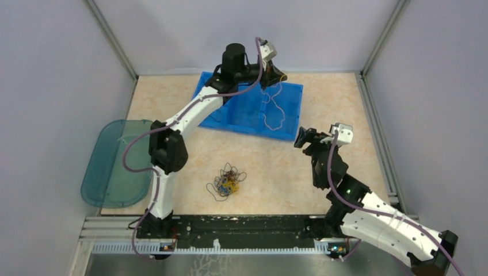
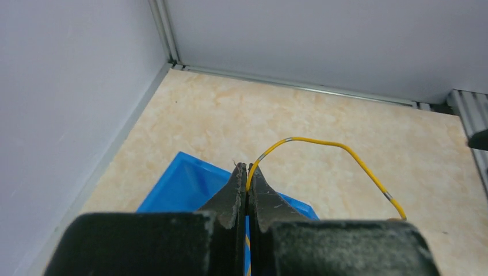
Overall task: Untangle the cables
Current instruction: Place the cable in the bin.
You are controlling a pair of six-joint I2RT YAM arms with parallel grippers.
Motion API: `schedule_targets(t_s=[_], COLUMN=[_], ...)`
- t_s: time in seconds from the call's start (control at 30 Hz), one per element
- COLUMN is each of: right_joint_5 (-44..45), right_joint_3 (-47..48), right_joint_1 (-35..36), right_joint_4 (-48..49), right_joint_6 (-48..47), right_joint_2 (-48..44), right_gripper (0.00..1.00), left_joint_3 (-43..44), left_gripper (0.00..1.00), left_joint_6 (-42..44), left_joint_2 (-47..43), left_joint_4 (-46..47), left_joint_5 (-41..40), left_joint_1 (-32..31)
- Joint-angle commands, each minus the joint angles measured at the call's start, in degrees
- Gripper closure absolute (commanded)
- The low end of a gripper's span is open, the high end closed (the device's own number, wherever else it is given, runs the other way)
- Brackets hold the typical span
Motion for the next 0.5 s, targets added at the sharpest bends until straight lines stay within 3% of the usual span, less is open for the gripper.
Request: schedule_targets(t_s=[0.0, 0.13, 0.2, 0.43, 0.47], right_joint_5=[-0.42, -0.10, -0.06, -2.56, -2.73], right_joint_3=[0.43, 0.72, 0.85, 1.92, 2.17], right_joint_1=[-0.33, -0.36, -0.36, -0.37, -0.40], right_joint_4=[2.36, 2.58, 2.90, 3.50, 3.37], right_joint_6=[1.34, 0.79, 0.51, 1.01, 1.23], right_joint_2=[-0.80, -1.46, -1.72, -1.05, -0.98], right_gripper=[0.25, 0.25, 0.25, 0.26, 0.26], left_joint_3=[8.85, 10.48, 9.27, 7.73, 7.66], left_gripper=[0.99, 0.98, 0.92, 0.48, 0.38], left_joint_6=[4.10, 8.35, 10.37, 13.45, 14.15], left_joint_2=[7.95, 12.53, 13.58, 15.63, 15.59], left_joint_4=[1.02, 5.70, 8.54, 8.41, 6.78], left_joint_5=[-2.35, -6.15, -6.60, -1.49, -0.22], left_joint_1=[-0.31, -0.79, -1.04, -1.14, -1.16])
